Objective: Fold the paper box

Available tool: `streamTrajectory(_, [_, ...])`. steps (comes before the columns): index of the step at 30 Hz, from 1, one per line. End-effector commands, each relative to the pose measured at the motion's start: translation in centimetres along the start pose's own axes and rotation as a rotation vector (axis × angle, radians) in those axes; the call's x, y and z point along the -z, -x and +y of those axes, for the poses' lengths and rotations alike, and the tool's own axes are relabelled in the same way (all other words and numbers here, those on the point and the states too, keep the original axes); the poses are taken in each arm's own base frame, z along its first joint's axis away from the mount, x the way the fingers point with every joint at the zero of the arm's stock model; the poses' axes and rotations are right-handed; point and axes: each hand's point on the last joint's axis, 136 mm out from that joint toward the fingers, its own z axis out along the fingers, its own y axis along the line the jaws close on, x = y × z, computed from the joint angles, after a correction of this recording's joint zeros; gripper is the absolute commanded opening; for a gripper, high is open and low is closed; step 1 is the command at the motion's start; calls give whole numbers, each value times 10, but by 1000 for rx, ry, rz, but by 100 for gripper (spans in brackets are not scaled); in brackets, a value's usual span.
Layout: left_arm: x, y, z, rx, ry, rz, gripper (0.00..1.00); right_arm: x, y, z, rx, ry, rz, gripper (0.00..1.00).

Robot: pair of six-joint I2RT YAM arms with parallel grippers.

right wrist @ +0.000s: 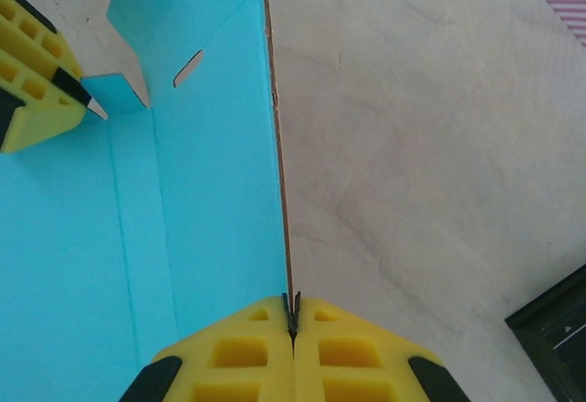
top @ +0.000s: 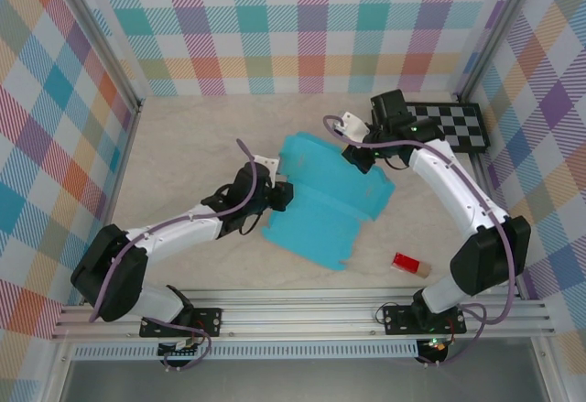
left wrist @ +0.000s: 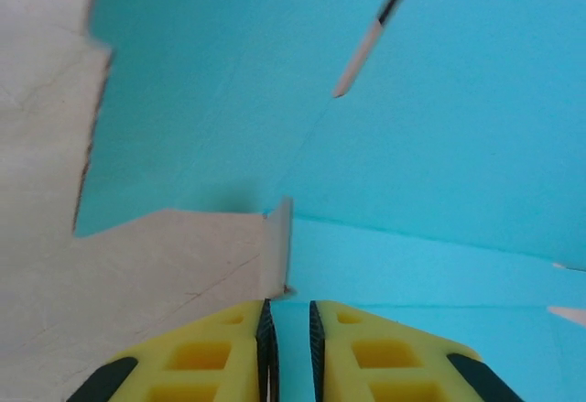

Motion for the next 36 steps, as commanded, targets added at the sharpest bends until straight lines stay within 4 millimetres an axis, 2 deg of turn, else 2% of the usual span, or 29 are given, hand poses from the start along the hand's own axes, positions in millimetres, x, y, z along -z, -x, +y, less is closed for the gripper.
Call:
streamTrajectory(1, [3,17,-27,-104,-8,-36,26,-4,9,14,-43,40,2,0])
streamTrajectory(9, [-7,7,-19,-124,9,-21,36,-12,3,26,-38,83,-1,0])
streamTrajectory(12, [1,14,-8,-84,18,-44,36,-15,-4,26,-36,82,22,0])
streamTrajectory(17, [29,28,23,-2,23,-66,39,-19,-19,16,-8,48,51,0])
streamTrajectory(20, [36,20,50,75,-4,-4,41,-18,-18,10,30,22,31,0])
streamTrajectory(22, [35,10,61,154,-69,54,42,-19,-15,7,54,6,21,0])
streamTrajectory(24, [31,4,53,173,-147,97,45,-20,-15,-1,57,-25,38,0])
streamTrajectory(27, [22,1,33,191,-288,126,55,-23,-18,-10,60,-42,95,0])
streamTrajectory(31, [2,1,36,207,-296,153,53,-24,-18,-13,53,-49,107,0])
streamTrajectory(36, [-8,2,28,167,-296,158,53,-24,-19,-10,40,-32,117,0])
